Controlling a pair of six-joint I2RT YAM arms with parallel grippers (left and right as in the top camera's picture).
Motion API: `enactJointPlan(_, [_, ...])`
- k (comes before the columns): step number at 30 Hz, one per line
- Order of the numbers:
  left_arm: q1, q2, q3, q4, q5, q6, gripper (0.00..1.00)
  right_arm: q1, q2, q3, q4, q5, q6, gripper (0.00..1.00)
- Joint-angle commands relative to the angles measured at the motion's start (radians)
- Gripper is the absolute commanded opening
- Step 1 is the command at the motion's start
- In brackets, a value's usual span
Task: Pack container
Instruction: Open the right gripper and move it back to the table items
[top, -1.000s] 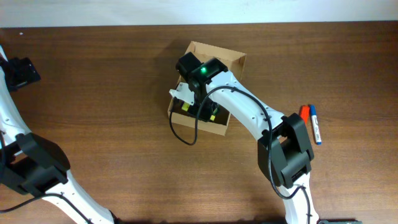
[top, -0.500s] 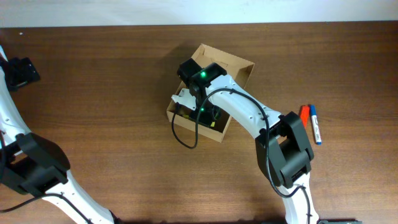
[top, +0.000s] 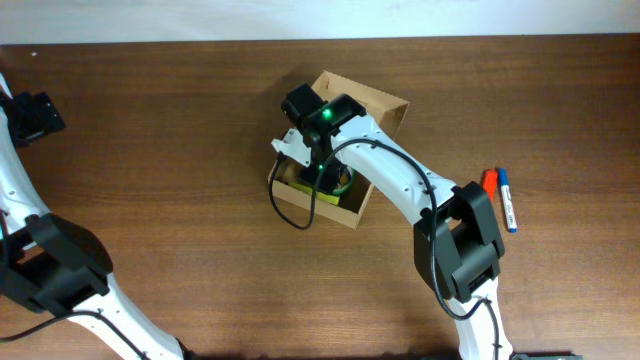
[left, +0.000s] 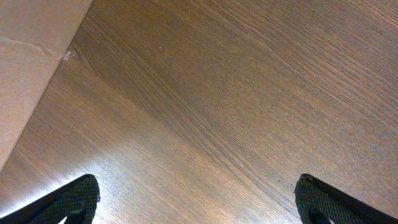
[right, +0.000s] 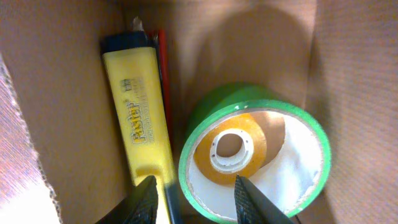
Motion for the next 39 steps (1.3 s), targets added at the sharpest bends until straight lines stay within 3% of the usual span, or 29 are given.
enactJointPlan(1, [-0.003, -0.019, -0.008, 0.002, 0.004, 0.012, 1.0, 0.004, 0.013, 0.035, -0.002, 0.015, 0.027, 0.34])
enactJointPlan(3, [-0.003, -0.018, -0.008, 0.002, 0.004, 0.012, 1.0, 0.004, 0.013, 0.035, -0.002, 0.021, 0.027, 0.15])
enactJointPlan(6, [-0.003, -0.019, -0.008, 0.002, 0.004, 0.012, 1.0, 0.004, 0.013, 0.035, -0.005, 0.021, 0.027, 0.13])
enactJointPlan(8, [-0.003, -0.018, -0.008, 0.002, 0.004, 0.012, 1.0, 0.004, 0.013, 0.035, -0.004, 0.03, 0.039, 0.04])
enactJointPlan(39, [0.002, -0.018, -0.008, 0.002, 0.004, 0.012, 1.0, -0.134, -0.033, 0.087, -0.081, 0.037, 0.14, 0.04])
